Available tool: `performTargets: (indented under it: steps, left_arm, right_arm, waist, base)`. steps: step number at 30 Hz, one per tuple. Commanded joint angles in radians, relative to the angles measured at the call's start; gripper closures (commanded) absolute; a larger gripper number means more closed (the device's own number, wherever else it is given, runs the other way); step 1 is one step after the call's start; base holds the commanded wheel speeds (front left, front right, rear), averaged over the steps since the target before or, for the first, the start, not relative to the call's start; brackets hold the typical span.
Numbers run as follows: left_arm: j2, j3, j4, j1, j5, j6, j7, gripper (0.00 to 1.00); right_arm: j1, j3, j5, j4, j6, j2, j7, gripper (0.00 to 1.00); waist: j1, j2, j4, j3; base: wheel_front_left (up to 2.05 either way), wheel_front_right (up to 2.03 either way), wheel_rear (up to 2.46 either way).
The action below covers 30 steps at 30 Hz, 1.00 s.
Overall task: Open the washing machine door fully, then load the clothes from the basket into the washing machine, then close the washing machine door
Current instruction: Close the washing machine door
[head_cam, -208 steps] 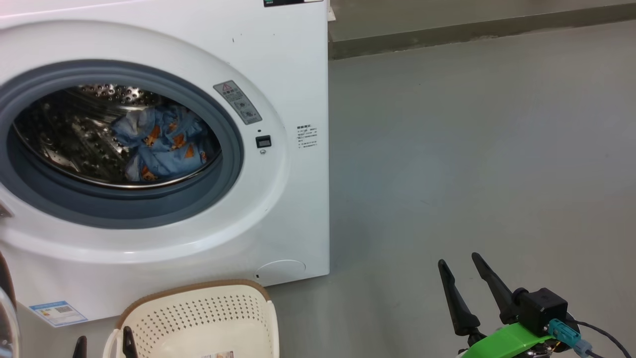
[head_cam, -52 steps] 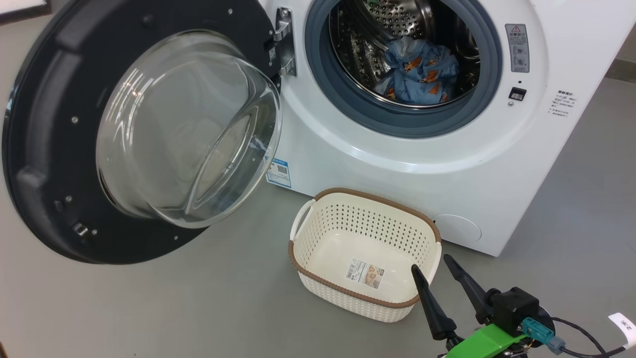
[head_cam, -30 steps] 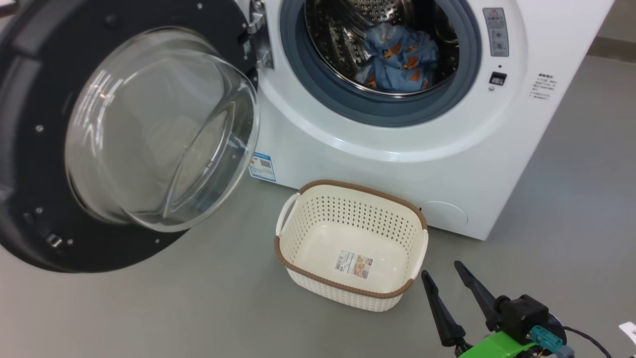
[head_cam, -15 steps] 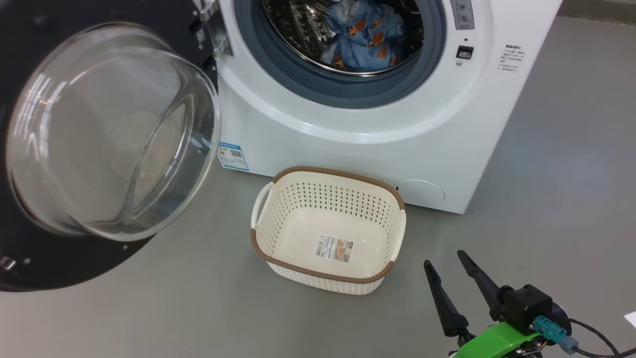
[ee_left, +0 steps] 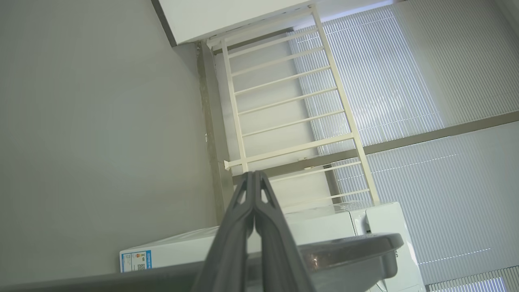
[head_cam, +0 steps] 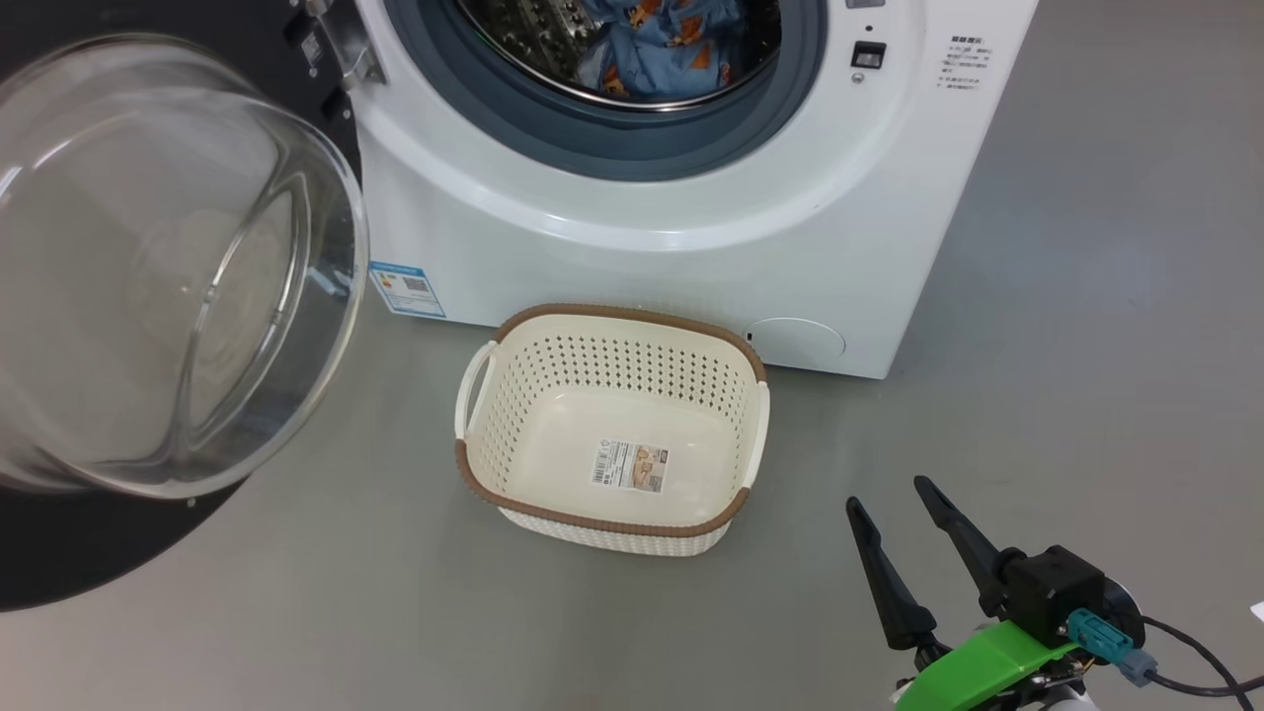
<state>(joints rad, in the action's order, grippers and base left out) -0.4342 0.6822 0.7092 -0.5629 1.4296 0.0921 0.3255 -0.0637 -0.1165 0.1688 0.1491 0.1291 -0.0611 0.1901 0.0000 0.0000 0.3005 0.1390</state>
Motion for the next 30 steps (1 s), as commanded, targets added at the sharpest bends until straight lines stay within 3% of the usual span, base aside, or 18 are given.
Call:
performTargets:
  steps: [1,13,22,30]
  left_arm:
    - [-0.073,0.015,-0.017,-0.025,0.005,0.014,0.013,1.0]
    - [-0.065,-0.03,-0.008,-0.02,0.008,0.0,0.106,1.0]
    - [-0.044,-0.062,-0.085,0.033,0.08,-0.046,0.328,1.0]
    - [0.015,-0.06,-0.245,0.124,0.181,-0.093,0.51,1.0]
  right_arm:
    - [-0.034,-0.025,-0.01,-0.03,0.002,0.0,-0.004,0.0]
    - [-0.038,-0.024,-0.005,-0.031,0.002,0.0,-0.008,0.0]
    - [-0.033,-0.02,0.007,-0.019,0.002,0.004,-0.005,0.0]
    - [-0.04,-0.027,0.015,-0.004,0.002,0.007,0.004,0.0]
  waist:
    - [0.0,0.0,-0.009,0.007]
    - [0.0,0.0,-0.021,0.018]
    - [0.0,0.0,-0.013,0.024]
    - [0.0,0.0,-0.011,0.027]
  base:
    - [0.0,0.0,0.0]
    - [0.0,0.0,0.0]
    - [0.0,0.0,0.0]
    - [0.0,0.0,0.0]
